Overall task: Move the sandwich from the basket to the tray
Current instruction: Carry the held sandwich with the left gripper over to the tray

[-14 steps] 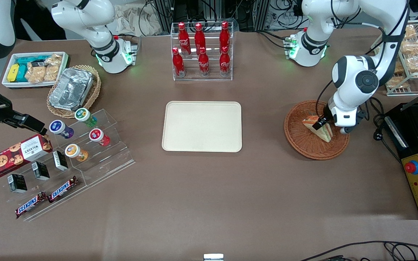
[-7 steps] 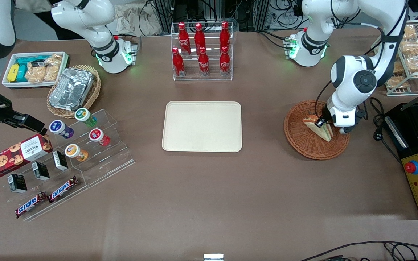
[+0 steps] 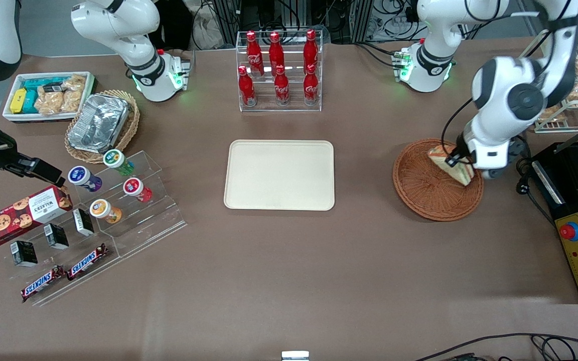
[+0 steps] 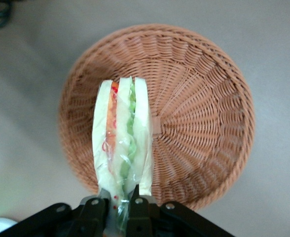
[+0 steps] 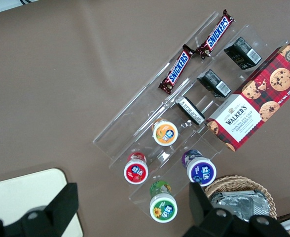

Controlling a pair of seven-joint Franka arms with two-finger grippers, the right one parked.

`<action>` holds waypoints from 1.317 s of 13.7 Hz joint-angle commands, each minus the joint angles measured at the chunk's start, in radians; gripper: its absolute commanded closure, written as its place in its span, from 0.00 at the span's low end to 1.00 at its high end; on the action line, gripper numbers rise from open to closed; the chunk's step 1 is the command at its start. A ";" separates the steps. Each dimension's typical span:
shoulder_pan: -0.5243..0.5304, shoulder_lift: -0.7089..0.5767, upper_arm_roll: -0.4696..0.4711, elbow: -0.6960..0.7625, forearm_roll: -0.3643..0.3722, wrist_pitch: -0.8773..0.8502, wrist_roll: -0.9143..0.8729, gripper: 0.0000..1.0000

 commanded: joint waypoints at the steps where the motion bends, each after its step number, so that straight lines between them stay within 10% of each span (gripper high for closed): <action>1: -0.006 0.006 -0.030 0.218 0.017 -0.236 -0.012 0.86; 18: -0.006 0.113 -0.363 0.424 0.012 -0.289 0.307 0.86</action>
